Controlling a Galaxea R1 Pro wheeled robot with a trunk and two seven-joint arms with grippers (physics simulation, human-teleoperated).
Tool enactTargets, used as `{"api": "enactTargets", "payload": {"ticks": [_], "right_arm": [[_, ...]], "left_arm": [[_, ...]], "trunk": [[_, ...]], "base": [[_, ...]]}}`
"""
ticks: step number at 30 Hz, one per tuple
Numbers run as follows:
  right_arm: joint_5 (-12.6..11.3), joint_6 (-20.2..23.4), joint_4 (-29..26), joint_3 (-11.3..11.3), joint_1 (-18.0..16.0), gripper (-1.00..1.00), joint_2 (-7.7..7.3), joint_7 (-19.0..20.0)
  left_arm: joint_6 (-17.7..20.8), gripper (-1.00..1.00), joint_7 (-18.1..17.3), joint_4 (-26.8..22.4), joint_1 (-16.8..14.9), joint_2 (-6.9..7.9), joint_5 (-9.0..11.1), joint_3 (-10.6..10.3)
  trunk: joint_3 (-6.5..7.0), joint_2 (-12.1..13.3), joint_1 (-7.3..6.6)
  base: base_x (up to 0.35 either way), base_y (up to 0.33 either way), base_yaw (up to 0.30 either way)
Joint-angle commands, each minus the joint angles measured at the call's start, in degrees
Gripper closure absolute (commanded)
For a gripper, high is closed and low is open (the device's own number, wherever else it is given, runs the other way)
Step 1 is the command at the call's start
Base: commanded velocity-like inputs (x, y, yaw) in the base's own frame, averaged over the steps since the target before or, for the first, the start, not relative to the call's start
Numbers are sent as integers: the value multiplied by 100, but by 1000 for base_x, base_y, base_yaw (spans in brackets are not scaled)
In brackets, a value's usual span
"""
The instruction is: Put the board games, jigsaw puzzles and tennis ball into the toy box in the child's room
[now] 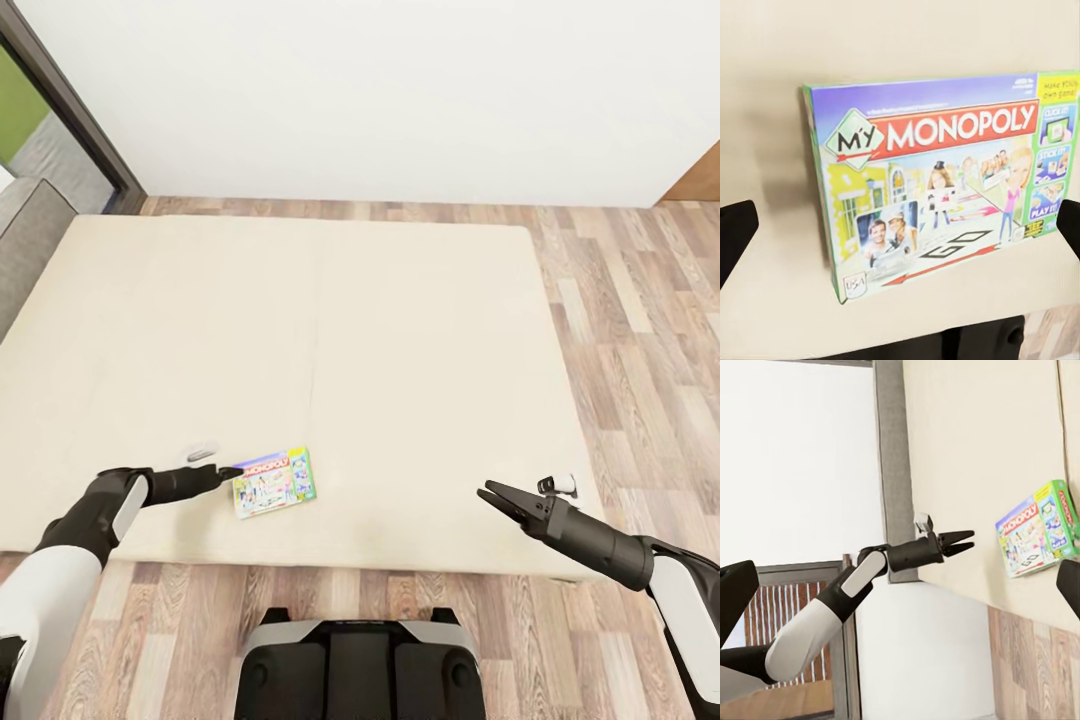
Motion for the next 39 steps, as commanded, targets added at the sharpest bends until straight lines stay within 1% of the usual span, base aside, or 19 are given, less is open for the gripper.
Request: {"api": "enactTargets", "payload": {"ticks": [1,5,10,14,18,39], "right_arm": [[19,20,0,-5,-3,-100,-2,29],[19,20,0,-5,-3,-100,1,29],[19,20,0,-5,-3,-100,7,29],[19,20,0,0,-3,-100,16,25],[19,20,0,3,-3,-100,19,22],[19,20,0,5,-3,-100,28,13]], "left_arm": [[39,-100,-5,-17,-2,-13,26,13],[36,-100,-4,-115,-2,-72,26,13],[12,-100,-8,-140,-2,-98,26,13],[-131,-100,-8,-145,-2,-103,26,14],[-197,-100,-8,-143,-2,-104,26,19],[-281,-100,-8,-138,-2,-112,26,23]], "trunk": [[-16,-9,3],[-54,-9,3],[-101,-9,3],[-138,-9,3],[-176,-9,3],[-374,-9,3]], "base": [[0,0,0],[0,0,0],[0,0,0],[0,0,0],[0,0,0],[0,0,0]]}}
